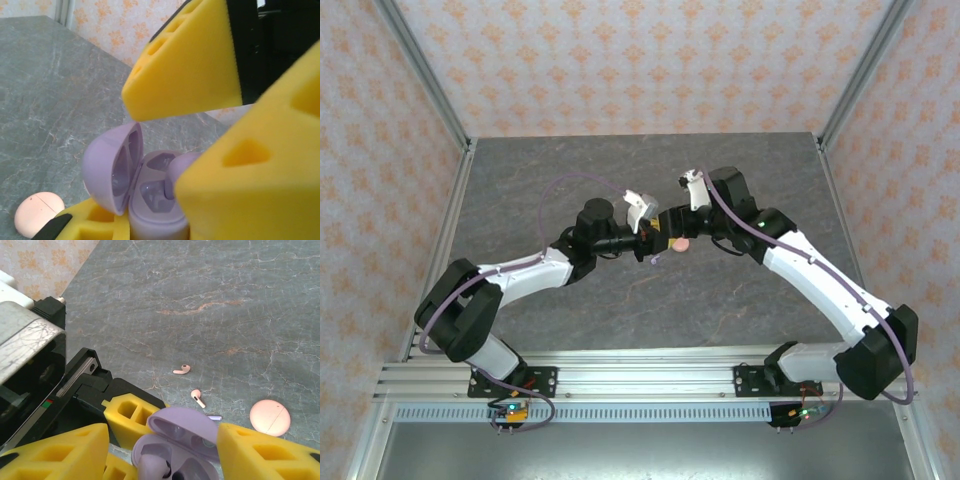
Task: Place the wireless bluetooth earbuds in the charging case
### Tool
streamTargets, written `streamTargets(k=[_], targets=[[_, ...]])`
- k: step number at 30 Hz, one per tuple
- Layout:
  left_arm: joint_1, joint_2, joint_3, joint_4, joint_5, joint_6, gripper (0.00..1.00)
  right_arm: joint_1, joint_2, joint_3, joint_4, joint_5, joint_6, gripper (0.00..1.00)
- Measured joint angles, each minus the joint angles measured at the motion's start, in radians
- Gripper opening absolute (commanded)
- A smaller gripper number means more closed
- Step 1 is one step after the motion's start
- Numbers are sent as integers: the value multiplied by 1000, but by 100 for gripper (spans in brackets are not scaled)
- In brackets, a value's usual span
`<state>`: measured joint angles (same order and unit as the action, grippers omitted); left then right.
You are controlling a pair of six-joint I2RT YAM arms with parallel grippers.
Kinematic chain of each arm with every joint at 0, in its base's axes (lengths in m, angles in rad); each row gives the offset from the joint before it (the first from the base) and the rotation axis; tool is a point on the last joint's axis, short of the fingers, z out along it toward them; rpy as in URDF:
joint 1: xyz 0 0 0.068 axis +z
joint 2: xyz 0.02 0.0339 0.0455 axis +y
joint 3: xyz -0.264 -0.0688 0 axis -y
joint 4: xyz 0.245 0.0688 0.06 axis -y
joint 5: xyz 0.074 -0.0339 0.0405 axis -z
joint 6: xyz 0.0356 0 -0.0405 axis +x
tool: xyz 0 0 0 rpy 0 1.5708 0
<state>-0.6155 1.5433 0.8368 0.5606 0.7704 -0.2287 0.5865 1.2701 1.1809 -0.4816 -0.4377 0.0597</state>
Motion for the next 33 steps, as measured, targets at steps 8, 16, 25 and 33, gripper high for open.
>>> streamTargets(k=[8,16,25,33], targets=[[0,-57,-31,-12,-54,99,0,0,-65,0,-24,31,29,51],[0,-66,-61,-11,-77,146,0,0,-89,0,-58,48,47,21],[0,-87,-61,-10,-77,152,0,0,-42,0,-72,12,48,15],[0,-90,-61,-9,-76,151,0,0,-18,1,-77,-51,48,15]])
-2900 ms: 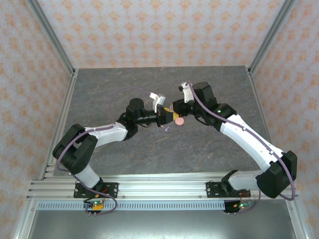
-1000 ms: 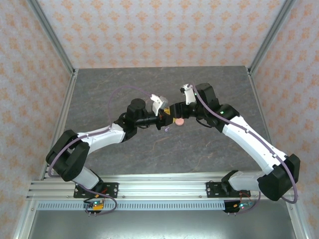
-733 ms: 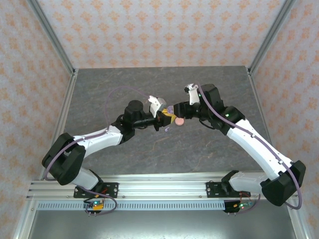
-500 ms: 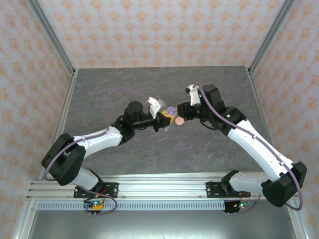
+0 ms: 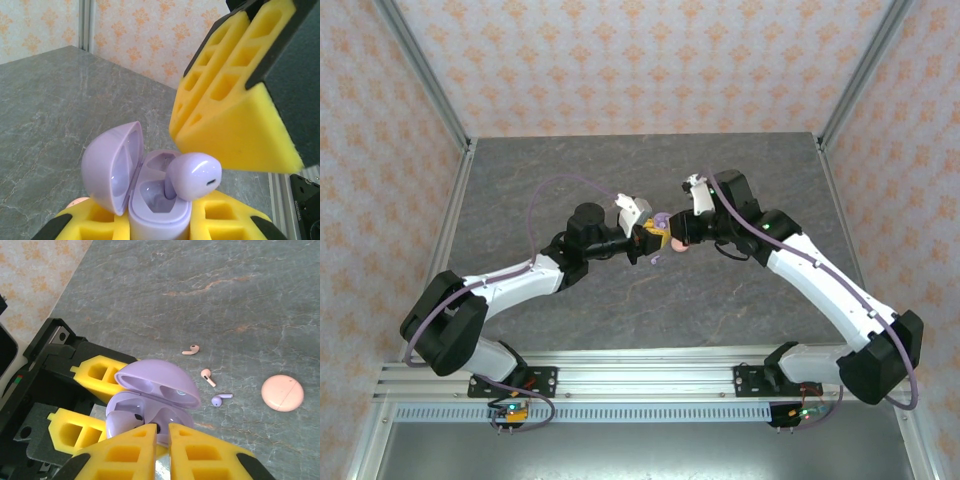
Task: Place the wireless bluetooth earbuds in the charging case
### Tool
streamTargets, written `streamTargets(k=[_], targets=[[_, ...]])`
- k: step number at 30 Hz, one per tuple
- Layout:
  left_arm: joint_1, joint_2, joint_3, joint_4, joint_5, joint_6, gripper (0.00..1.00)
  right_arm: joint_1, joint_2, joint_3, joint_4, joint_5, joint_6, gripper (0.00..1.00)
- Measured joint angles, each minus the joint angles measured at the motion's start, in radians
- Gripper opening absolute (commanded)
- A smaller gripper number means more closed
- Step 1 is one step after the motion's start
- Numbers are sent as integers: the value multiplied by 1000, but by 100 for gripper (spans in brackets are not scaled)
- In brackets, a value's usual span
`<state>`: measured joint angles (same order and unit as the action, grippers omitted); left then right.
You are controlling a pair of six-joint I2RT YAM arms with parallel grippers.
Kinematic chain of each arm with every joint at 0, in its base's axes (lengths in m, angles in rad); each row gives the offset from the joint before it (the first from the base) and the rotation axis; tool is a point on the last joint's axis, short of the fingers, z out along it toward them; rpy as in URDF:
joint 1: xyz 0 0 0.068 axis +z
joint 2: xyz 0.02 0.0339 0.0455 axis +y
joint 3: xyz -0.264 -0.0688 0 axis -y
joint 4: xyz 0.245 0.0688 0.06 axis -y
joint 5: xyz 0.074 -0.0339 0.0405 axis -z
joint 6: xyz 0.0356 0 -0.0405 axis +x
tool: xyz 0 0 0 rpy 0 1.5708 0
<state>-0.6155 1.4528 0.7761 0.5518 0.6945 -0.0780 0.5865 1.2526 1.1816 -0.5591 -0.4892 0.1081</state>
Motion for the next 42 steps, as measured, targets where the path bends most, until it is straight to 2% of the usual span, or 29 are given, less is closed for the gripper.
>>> streamTargets(k=[19,23,28,36,42], targets=[[-5,0,0,-13,3,-1,0,0,20,10,0,-80,1,16],[-7,0,2,-25,-6,-1,0,0,20,10,3,-75,7,22],[-10,-1,13,-71,-54,1,0,0,2,8,14,18,23,24],[-2,-55,16,-171,-86,0,0,0,-24,4,8,258,71,25],[21,-151,16,-233,-82,1,0,-1,67,4,-8,294,83,23]])
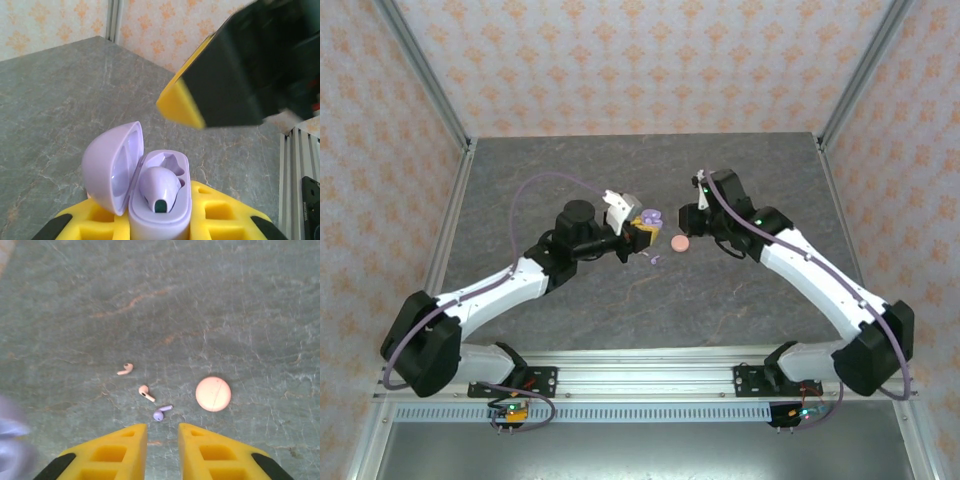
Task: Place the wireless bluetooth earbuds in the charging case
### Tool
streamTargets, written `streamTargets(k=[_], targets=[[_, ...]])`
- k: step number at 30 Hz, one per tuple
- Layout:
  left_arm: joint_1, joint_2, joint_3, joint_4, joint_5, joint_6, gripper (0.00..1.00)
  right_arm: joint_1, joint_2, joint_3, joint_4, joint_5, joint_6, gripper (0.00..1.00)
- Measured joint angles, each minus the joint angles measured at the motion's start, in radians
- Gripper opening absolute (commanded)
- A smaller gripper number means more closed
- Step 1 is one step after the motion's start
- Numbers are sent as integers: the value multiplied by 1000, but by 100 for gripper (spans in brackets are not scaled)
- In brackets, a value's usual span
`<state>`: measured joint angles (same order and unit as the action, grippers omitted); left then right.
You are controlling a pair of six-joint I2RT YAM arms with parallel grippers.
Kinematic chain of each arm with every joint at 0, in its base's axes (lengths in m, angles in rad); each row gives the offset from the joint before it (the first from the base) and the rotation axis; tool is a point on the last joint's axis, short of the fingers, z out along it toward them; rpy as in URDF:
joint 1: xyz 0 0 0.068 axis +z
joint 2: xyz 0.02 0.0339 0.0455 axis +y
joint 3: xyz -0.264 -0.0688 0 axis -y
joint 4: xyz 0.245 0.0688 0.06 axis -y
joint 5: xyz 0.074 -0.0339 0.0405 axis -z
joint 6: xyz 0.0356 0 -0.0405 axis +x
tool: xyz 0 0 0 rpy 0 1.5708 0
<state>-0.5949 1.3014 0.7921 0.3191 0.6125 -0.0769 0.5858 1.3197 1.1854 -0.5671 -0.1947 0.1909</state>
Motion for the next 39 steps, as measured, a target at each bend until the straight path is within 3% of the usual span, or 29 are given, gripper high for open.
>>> streamTargets(k=[17,39], targets=[[2,-204,-56,-186,8,15,0,-2,419,13,36,-240,-11,16],[2,-225,-78,-212,7,14,0,-1,658,166,60,-254,-12,12]])
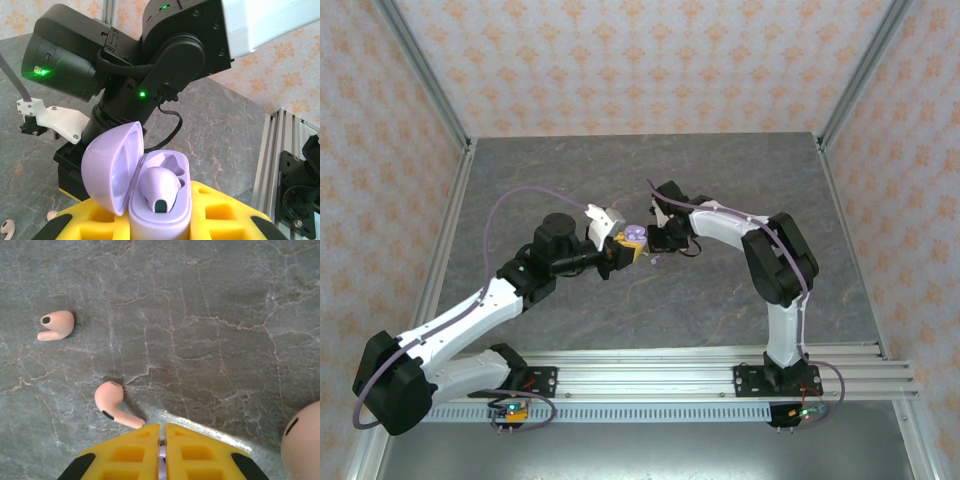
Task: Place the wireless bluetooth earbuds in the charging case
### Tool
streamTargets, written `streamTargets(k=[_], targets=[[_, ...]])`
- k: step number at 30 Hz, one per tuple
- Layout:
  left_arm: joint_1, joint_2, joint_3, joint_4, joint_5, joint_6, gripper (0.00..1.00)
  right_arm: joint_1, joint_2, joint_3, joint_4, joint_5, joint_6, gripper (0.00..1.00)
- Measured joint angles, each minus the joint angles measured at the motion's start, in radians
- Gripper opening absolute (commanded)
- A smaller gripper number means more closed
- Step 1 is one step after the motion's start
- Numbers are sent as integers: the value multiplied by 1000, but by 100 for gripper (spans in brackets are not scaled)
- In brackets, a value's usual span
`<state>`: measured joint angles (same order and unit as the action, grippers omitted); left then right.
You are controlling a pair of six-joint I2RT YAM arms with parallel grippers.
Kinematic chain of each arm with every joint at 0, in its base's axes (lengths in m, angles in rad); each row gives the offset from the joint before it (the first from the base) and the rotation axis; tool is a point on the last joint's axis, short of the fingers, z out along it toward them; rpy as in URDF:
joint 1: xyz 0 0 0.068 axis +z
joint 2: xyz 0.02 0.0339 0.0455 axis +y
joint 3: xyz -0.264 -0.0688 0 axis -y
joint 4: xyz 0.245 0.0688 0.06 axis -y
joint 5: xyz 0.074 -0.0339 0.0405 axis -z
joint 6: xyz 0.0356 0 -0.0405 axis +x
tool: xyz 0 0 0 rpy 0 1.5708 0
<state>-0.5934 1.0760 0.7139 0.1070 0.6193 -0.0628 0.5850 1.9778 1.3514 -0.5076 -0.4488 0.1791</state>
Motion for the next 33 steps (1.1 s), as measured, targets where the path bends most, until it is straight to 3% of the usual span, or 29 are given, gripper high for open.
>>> streamTargets(k=[33], targets=[[0,0,-5,-3,0,-18,0,30,11,0,-107,33,-106,14]])
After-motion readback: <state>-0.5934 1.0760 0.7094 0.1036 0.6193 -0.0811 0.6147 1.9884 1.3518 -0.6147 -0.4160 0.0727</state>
